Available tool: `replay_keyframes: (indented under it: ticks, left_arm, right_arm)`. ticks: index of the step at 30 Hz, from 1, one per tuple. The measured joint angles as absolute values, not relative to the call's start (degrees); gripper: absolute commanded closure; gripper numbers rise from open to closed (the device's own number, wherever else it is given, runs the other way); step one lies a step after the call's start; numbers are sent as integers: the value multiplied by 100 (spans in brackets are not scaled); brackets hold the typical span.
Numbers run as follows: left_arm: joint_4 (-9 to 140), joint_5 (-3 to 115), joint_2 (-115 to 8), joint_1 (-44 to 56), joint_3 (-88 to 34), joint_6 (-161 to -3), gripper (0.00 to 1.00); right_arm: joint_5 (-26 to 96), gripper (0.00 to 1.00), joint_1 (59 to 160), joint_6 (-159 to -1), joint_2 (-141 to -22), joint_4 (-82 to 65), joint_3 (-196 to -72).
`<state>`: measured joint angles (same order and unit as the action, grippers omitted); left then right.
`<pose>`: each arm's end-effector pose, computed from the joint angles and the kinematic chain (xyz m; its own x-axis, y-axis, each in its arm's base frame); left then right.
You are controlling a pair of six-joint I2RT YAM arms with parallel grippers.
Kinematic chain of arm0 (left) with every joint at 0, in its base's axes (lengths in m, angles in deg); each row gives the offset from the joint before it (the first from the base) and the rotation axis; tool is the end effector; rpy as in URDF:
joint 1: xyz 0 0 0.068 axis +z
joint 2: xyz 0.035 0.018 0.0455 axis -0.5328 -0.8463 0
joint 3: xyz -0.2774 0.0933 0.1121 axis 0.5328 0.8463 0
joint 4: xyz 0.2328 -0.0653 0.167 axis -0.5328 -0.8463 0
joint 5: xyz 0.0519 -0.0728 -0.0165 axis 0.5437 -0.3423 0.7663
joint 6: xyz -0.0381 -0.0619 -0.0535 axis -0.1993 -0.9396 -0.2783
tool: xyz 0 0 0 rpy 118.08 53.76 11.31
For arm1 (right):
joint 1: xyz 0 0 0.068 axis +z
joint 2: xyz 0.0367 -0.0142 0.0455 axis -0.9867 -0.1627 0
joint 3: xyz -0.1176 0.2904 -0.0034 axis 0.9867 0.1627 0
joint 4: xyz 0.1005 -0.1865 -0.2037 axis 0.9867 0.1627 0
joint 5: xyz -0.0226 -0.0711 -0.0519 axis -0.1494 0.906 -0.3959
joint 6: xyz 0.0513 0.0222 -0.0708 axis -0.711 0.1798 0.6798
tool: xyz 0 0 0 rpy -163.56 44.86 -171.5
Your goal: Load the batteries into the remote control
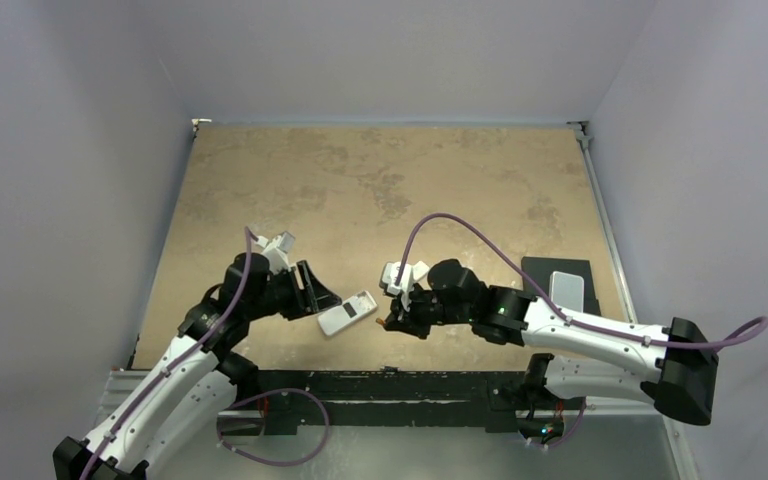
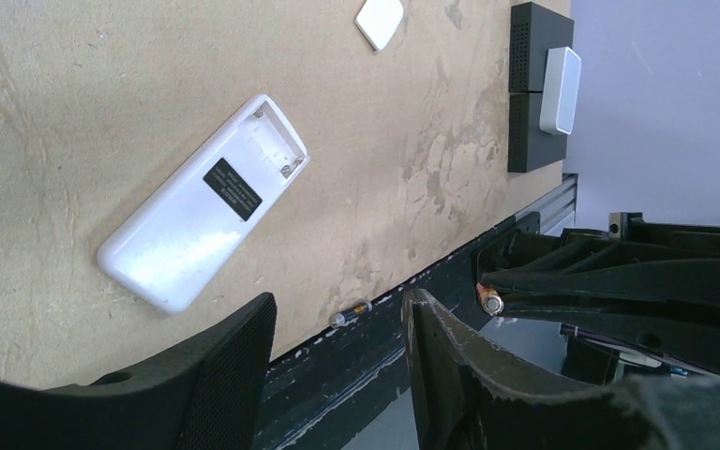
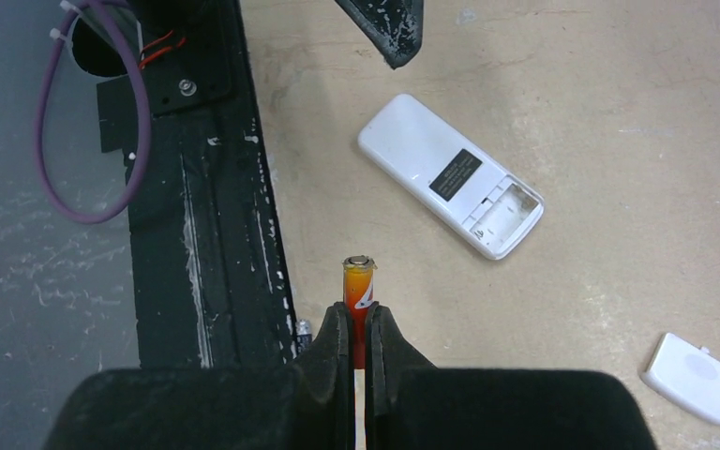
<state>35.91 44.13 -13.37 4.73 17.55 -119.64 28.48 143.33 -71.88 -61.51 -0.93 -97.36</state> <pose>0.1437 -0.1062 0.2267 -0.8506 -0.3642 -0.3792 0.0546 0.6561 -0.7527 0.1136 0.2620 0.2569 -0.2066 -0.4489 -0.8694 -0.9627 0.2521 0.0986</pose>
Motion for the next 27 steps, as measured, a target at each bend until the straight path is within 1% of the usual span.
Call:
replay_keyframes:
  ticks: [6, 16, 27]
  left_arm:
    - [3656, 4426, -1501, 473, 1750, -11861, 49]
    - [3978, 5158, -1848, 473, 1750, -11724, 50]
    - [4856, 5492, -2834, 473, 1899, -11540, 54]
  right_arm:
    - [2793, 100, 14353, -7166, -6208, -6, -9791]
    - [3185, 100, 14364, -7596, -7331, 326, -10597]
    - [3554, 100, 14364, -8265, -7865, 462, -10912]
